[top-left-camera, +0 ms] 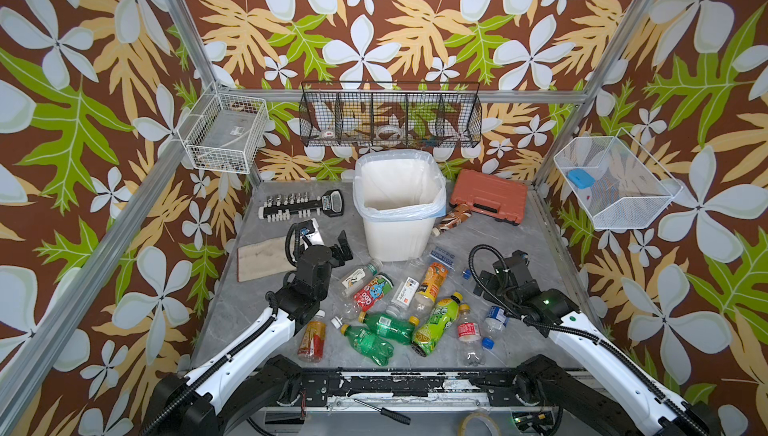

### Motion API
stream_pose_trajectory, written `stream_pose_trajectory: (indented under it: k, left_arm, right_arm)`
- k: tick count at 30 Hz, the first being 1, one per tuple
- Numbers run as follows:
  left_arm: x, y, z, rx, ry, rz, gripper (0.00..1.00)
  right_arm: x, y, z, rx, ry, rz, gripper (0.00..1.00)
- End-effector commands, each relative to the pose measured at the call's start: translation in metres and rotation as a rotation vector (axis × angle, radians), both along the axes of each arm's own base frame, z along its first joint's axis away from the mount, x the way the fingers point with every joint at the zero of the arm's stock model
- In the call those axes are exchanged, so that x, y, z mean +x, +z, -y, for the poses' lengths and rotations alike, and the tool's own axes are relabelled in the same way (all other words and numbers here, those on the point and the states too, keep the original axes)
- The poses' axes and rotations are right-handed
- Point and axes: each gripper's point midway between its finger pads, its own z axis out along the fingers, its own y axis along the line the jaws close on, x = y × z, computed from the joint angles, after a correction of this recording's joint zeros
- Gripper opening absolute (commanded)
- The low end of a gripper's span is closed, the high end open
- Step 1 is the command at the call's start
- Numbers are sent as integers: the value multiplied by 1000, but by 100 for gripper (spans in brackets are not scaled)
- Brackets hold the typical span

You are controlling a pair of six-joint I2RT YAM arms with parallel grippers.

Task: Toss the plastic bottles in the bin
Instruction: 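Withdraw the left gripper while the right gripper grasps another clear bottle, then lift the grasped bottle with the right gripper and carry it over the bin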

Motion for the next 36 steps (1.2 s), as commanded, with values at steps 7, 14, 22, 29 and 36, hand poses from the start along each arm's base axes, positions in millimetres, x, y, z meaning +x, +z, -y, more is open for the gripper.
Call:
stream_pose_trajectory:
  k: [7,14,22,29,36]
  left_arm:
    - [-1,3,-9,29,37,22,100]
    - [0,1,-10,33,43,15,100]
    - [1,0,-11,32,52,8,100]
    - [2,0,-13,29,61,2,100]
    - [6,-17,-34,-65,108,-47,100]
  right_arm:
    - [-32,-36,11,24,-99,-124,100]
    - [-36,-58,8,48,-107,-154,95]
    - [-34,-75,-2,104,-97,-148,72]
    - [-28,-74,-2,97,-95,-125,54]
    - [-11,-45,6,43,-97,-33,47]
